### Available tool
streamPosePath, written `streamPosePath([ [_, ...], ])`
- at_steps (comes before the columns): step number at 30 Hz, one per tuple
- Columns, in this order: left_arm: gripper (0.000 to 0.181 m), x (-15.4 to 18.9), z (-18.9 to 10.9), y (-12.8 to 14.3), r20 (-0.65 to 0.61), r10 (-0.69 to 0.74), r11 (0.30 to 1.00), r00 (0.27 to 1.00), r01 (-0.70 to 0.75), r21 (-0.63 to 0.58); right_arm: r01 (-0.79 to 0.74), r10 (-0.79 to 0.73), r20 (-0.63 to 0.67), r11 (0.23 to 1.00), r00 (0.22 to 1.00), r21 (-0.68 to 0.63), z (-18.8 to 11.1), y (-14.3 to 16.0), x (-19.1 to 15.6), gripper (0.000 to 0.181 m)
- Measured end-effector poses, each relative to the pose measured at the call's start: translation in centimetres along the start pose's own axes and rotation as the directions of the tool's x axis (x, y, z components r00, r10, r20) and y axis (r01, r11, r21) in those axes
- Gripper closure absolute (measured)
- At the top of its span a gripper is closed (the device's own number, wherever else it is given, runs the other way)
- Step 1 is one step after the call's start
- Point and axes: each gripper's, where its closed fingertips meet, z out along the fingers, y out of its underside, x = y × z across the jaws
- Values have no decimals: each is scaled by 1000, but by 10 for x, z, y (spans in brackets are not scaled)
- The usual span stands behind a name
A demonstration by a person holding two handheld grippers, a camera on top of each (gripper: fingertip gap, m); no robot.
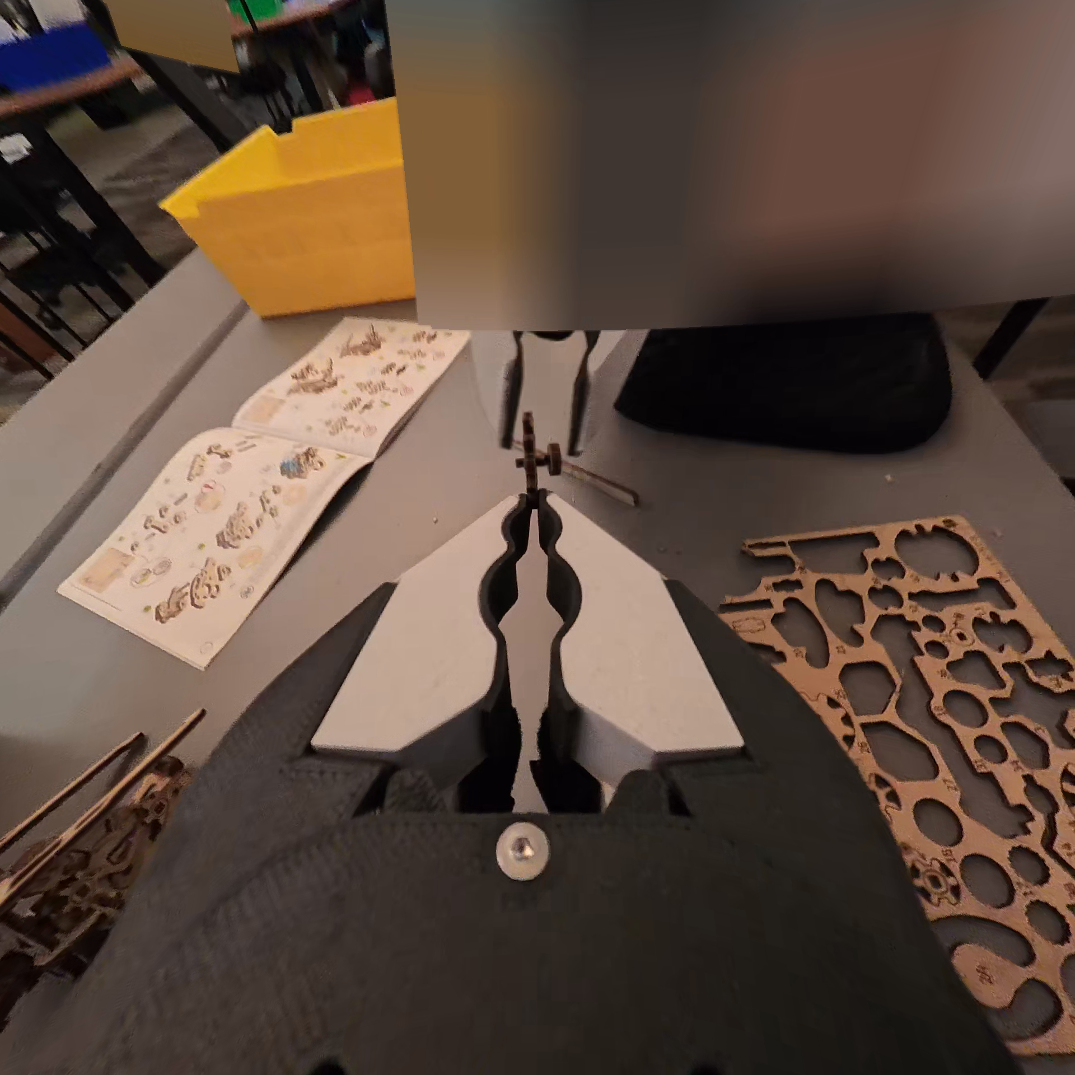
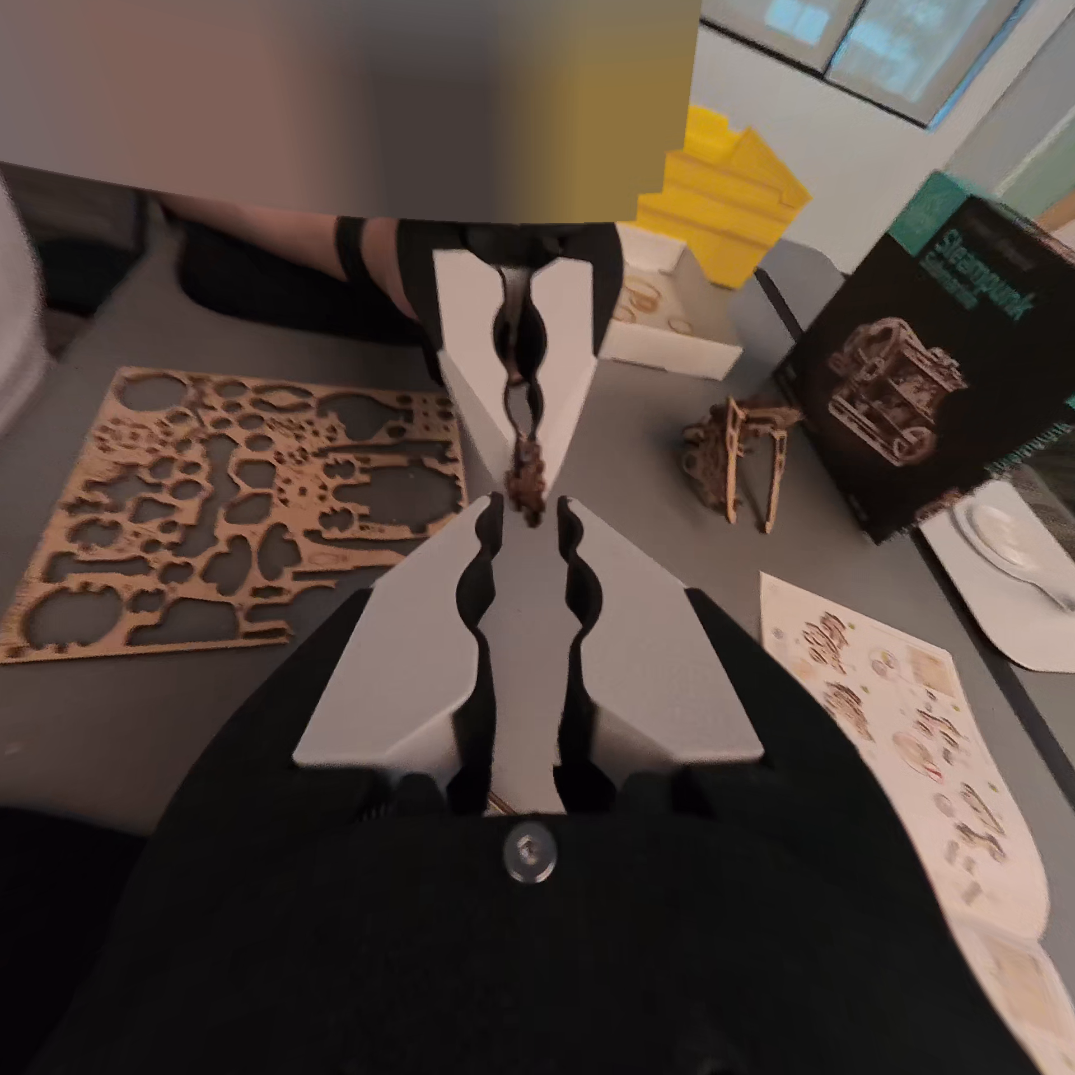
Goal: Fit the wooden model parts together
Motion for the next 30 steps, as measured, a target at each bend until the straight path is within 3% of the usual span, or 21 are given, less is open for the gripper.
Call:
streamPosePath([
  [8, 181, 3, -4, -15, 32, 75, 993, 997, -78, 94, 49, -48, -10, 997, 999, 55, -2, -16, -5, 172],
  [11, 158, 4, -7, -21, 52, 112, 986, 992, -117, 115, 87, -85, -46, 996, 995, 26, -3, -15, -2, 172],
  [15, 172, 5, -8, -23, 90, 175, 977, 980, -184, 106, 95, -94, -42, 995, 995, 14, -2, -15, -4, 172],
  [30, 173, 8, -6, -13, 87, 278, 960, 957, -281, 19, 252, -256, -71, 966, 964, -51, 2, -7, -8, 172],
])
